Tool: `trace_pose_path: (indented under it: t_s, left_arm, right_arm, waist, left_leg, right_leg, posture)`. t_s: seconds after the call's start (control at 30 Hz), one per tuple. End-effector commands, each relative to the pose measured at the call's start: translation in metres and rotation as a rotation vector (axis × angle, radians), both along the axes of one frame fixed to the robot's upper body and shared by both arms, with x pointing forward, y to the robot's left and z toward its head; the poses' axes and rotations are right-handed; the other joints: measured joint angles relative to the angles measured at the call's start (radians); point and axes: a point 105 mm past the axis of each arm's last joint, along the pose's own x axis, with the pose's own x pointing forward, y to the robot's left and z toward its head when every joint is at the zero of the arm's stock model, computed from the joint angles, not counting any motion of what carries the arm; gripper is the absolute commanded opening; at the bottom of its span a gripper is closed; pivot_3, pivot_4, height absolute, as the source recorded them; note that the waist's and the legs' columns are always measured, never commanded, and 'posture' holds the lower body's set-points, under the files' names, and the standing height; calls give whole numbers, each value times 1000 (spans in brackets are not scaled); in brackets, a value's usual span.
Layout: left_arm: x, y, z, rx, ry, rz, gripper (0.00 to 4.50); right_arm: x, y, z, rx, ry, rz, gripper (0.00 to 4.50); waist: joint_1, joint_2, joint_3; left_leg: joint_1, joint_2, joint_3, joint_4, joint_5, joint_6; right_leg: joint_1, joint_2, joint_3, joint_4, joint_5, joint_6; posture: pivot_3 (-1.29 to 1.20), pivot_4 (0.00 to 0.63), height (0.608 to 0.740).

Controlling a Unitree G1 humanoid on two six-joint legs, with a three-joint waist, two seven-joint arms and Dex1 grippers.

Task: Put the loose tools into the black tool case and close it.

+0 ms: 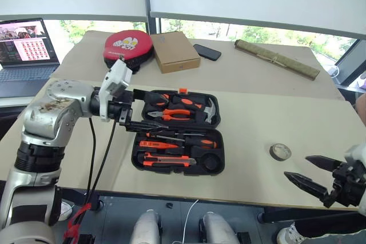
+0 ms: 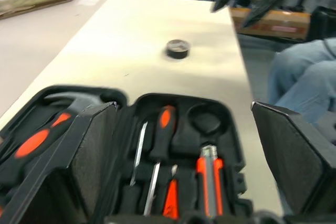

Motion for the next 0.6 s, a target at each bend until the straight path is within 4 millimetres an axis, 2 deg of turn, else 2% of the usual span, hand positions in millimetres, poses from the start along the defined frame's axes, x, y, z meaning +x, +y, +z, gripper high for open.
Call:
trace_pose_path:
  t_s: [0.03, 0.17, 0.3, 0.43, 0.6]
  left_arm:
    - [-6, -3, -2, 41, -62, -48, 4448]
    - [-5, -6, -7, 76, -112, -70, 4448]
    - [-8, -8, -8, 87, -123, -94, 4448]
    - [-7, -12, -5, 73, -128, -89, 4500]
    - [-4, -13, -6, 73, -139, -82, 4500]
  right_arm:
    - [15, 5, -4, -44, -15, 38, 4500]
    - [43, 1, -23, -113, 6, 13, 4500]
    - [59, -5, -41, -152, 42, -27, 4500]
    - [71, -8, -53, -154, 65, -55, 3481]
    - [80, -5, -61, -137, 69, -53, 1728]
  waist:
    - [-2, 0, 0]
    - [-3, 0, 1]
    - [-1, 0, 1]
    - [5, 0, 1]
    - [6, 1, 1]
  left_leg:
    - [0, 0, 0, 0, 0, 0]
    - [-1, -1, 0, 0, 0, 0]
    - [-2, -2, 0, -1, 0, 0]
    - [-4, -3, 0, -4, 0, 0]
    - [-4, -3, 0, -4, 0, 1]
  right_leg:
    - [0, 0, 0, 0, 0, -1]
    - [0, 0, 0, -1, 2, -4]
    - [0, -1, 1, -5, 3, -3]
    - [-2, -1, 1, -6, 3, -2]
    - [-2, -1, 1, -6, 3, -1]
  posture:
    - [0, 150, 740]
    - [0, 150, 740]
    - [0, 150, 740]
    - [0, 150, 740]
    - [0, 150, 740]
